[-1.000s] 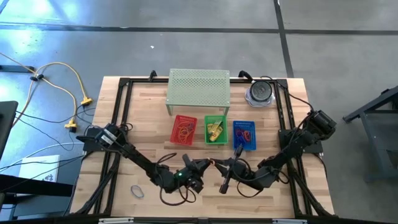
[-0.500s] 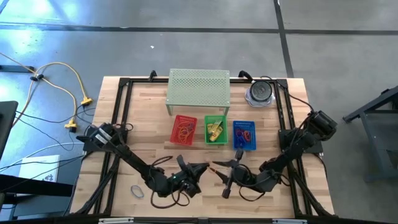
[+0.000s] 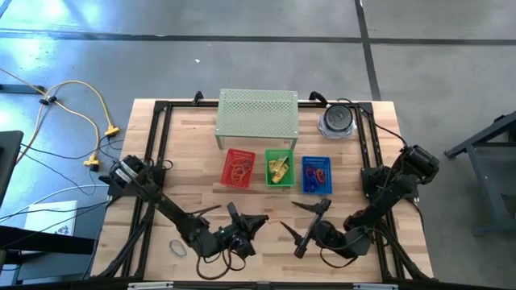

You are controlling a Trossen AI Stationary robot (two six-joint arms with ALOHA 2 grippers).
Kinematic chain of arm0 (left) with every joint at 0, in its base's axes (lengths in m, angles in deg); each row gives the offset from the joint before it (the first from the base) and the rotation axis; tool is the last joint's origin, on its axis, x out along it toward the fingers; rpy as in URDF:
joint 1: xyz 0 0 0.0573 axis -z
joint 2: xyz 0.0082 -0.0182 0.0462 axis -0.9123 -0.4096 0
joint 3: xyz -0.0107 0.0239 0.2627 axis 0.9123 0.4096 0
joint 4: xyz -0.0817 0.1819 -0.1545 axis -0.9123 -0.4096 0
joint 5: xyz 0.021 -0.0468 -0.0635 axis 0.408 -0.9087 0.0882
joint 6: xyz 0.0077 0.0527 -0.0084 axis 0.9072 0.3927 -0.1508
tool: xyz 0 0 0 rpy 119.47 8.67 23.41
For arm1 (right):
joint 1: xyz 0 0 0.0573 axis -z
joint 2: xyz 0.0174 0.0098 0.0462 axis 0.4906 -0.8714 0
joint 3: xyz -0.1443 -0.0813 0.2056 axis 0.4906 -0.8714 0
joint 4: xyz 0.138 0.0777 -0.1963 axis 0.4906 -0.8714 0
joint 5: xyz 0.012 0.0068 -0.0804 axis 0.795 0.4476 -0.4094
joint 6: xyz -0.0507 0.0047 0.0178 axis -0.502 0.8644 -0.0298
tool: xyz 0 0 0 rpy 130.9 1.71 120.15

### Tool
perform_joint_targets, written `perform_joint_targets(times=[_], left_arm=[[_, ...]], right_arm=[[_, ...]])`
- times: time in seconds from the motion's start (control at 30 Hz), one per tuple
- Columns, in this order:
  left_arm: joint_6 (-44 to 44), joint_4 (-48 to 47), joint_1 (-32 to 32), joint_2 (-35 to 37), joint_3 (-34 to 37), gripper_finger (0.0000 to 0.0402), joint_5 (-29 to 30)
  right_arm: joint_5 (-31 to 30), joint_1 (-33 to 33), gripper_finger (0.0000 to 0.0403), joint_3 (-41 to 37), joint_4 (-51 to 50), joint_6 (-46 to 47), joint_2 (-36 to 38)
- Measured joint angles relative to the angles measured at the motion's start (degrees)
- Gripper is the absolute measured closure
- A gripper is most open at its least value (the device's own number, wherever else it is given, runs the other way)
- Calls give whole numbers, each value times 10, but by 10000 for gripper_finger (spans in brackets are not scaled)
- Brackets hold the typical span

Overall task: Pick & Place Office Desk Supplies
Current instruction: Put the orange rubber band into the red bin

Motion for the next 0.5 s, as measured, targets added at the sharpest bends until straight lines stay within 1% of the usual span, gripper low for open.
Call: perform_joint_targets(times=[0.07,0.1,0.17,0.23,0.27,0.3,0.33,0.37,0.4,0.43,0.5], left_arm=[[-39,-63,0,22,0,401,0],[-73,-103,0,36,0,401,1],[-162,-230,1,72,0,401,-3],[-274,-381,3,113,0,402,-37],[-341,-461,3,139,0,402,-71],[-411,-545,-1,166,0,402,-121],[-481,-616,-10,194,0,402,-181],[-548,-678,-27,220,0,402,-253],[-603,-726,-47,242,0,402,-315],[-648,-761,-70,258,0,402,-348],[-718,-809,-115,277,0,401,-358]], right_arm=[[-32,-4,101,0,0,-8,0],[-46,-6,101,0,0,-9,0],[-69,-12,101,0,-2,-9,0],[-78,-17,101,0,-3,-9,0],[-79,-20,101,0,-4,-9,0],[-78,-22,101,0,-5,-9,0],[-77,-24,101,0,-5,-9,0],[-78,-25,101,0,-5,-9,0],[-78,-26,101,0,-5,-9,0],[-77,-27,101,0,-6,-9,0],[-77,-26,101,0,-9,-8,0]])
